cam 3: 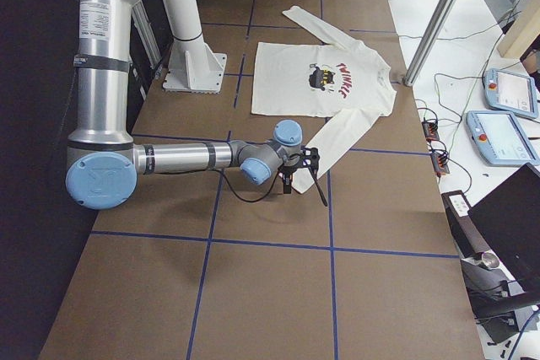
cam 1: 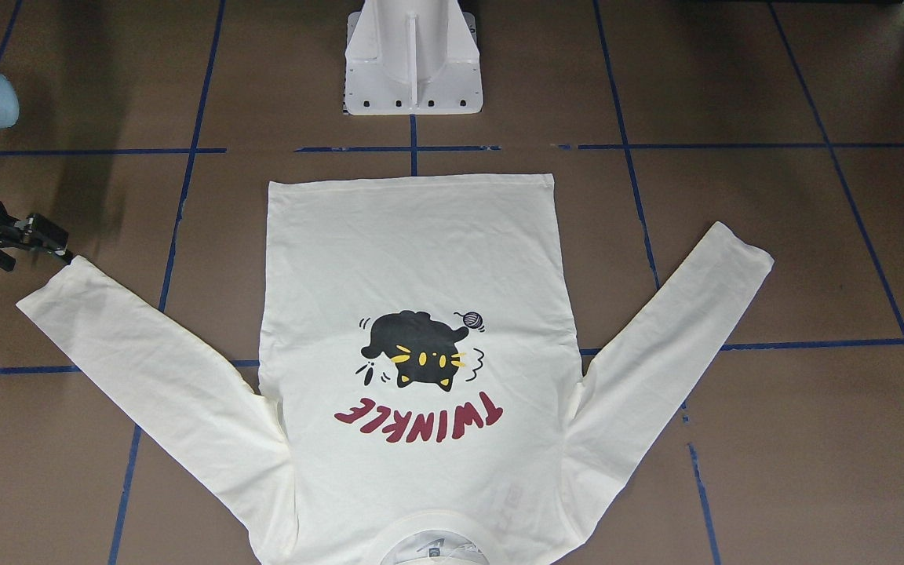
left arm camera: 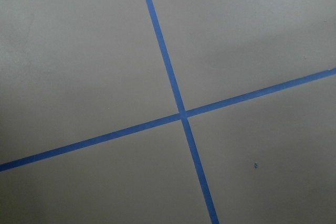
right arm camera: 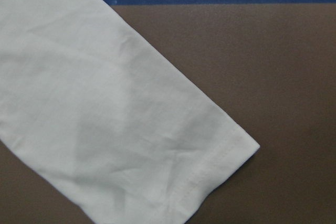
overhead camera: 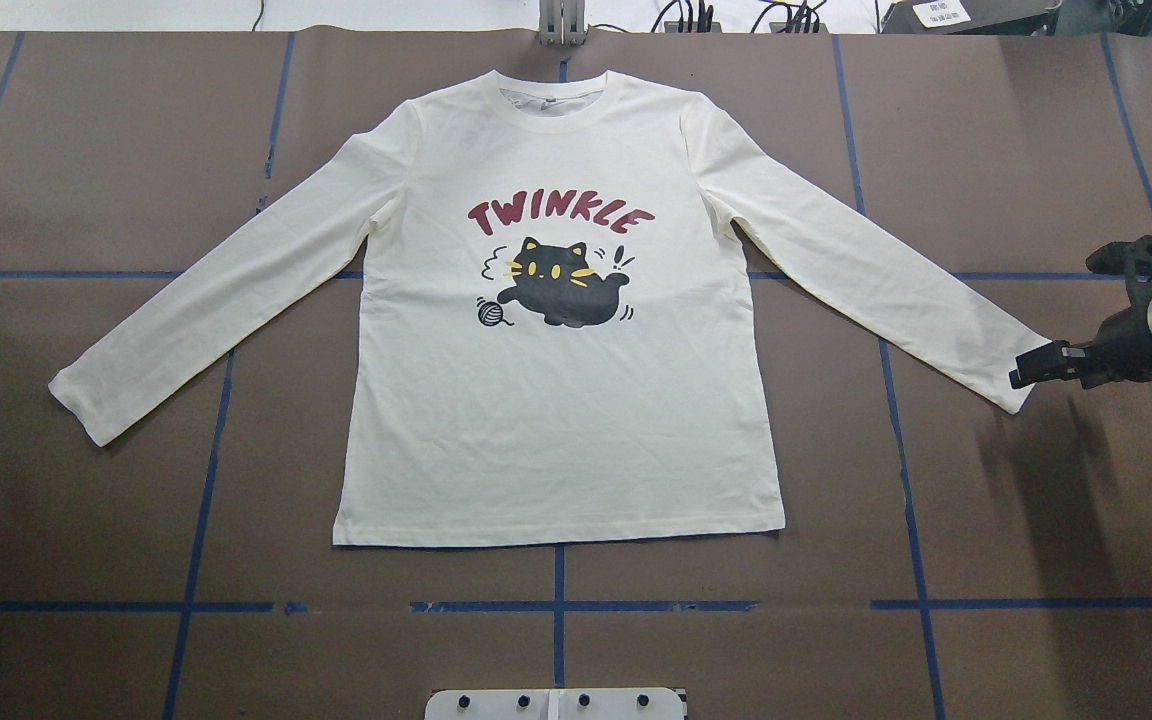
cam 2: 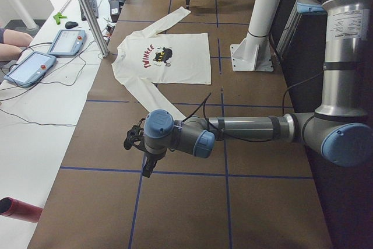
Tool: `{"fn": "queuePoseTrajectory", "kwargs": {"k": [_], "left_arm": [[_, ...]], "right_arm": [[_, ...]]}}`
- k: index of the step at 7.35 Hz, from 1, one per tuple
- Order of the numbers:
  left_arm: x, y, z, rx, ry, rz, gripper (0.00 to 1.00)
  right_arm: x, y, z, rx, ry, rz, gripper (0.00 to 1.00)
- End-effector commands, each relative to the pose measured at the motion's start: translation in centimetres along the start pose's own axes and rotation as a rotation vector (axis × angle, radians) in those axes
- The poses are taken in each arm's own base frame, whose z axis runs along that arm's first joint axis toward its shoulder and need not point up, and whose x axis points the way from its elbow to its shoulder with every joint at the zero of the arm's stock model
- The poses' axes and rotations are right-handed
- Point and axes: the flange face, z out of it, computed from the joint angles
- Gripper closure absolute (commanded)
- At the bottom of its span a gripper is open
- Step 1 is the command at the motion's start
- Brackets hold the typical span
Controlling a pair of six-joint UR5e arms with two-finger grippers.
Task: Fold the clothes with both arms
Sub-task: 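Grasp the sleeve cuff with the right gripper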
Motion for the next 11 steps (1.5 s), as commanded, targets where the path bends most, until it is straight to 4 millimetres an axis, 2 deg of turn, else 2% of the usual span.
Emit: {"fn": "queuePoseTrajectory", "kwargs": {"k": [1,3,4,5,6,7,8,11], "left_arm": [[-0.3,0.2,0.3,-0.001,-0.001,0.000,0.00],[-0.2,0.2,0.3,0.000,0.000,0.003,0.00],[-0.3,0.2,0.3,-0.001,0.000,0.002,0.00],[-0.3,0.2,0.3,-0.001,0.000,0.002,0.00],[-0.3,0.3,0.3,-0.003,0.000,0.001,0.00],[-0.3,0.2,0.3,-0.001,0.000,0.002,0.00],[-0.3,0.2,0.3,-0.001,0.000,0.002,0.00],[-0.3,0.2,0.3,-0.001,0.000,0.002,0.00]], "right_arm": [[-0.3,-1.1,1.1,-0.004,0.007,0.000,0.00],[0.1,-1.4,1.8,-0.012,0.016,0.009,0.00],[0.3,-1.3,1.9,-0.013,0.019,0.013,0.05],[0.3,-1.3,1.9,-0.015,0.019,0.014,0.35],[0.3,-1.3,1.9,-0.016,0.018,0.012,0.71],[0.3,-1.3,1.9,-0.016,0.018,0.012,0.95],[-0.1,-1.4,1.7,-0.014,0.011,0.006,1.00],[-3.0,-3.4,1.2,-0.006,-0.009,-0.009,1.00]]}}
